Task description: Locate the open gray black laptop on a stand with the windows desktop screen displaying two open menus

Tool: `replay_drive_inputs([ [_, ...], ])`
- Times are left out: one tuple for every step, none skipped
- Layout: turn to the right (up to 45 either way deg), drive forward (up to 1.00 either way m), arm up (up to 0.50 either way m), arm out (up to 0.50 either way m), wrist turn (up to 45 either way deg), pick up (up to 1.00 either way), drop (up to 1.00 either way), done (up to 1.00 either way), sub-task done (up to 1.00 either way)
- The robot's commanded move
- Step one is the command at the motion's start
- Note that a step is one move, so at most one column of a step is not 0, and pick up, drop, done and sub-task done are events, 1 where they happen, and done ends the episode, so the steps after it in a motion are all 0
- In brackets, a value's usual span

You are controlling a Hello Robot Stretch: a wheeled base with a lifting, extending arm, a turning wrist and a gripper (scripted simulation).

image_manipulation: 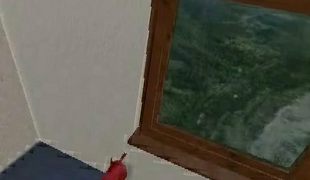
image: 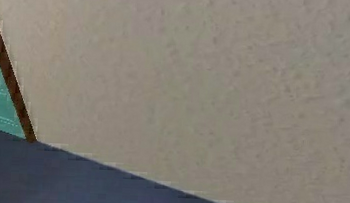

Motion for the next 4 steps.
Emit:
replay_drive_inputs([
  [-45.0,0.0,0.0,0.0,0.0,0.0,0.0,0.0,0.0],
  [-42.0,0.0,0.0,0.0,0.0,0.0,0.0,0.0,0.0],
  [0.0,1.0,0.0,0.0,0.0,0.0,0.0,0.0,0.0],
  [-45.0,0.0,0.0,0.0,0.0,0.0,0.0,0.0,0.0],
])
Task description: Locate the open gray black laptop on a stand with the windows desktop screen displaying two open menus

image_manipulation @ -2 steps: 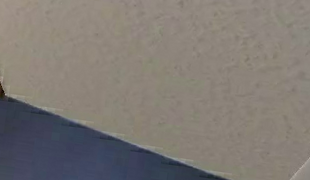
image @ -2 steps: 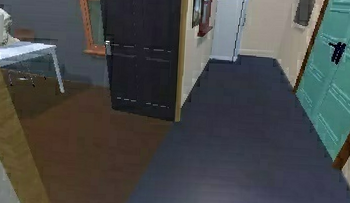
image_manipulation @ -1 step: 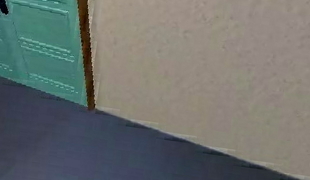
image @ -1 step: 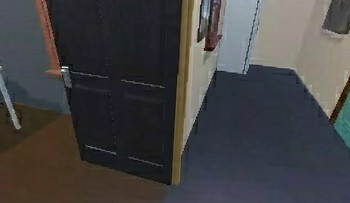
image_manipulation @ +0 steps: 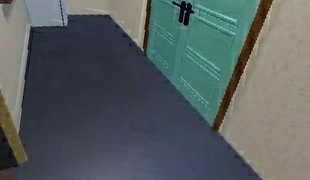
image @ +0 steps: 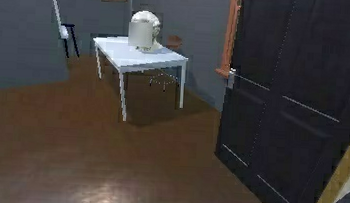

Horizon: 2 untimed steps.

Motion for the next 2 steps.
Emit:
replay_drive_inputs([
  [-27.0,0.0,0.0,0.0,0.0,0.0,0.0,0.0,0.0],
  [0.0,1.0,0.0,0.0,0.0,0.0,0.0,0.0,0.0],
])
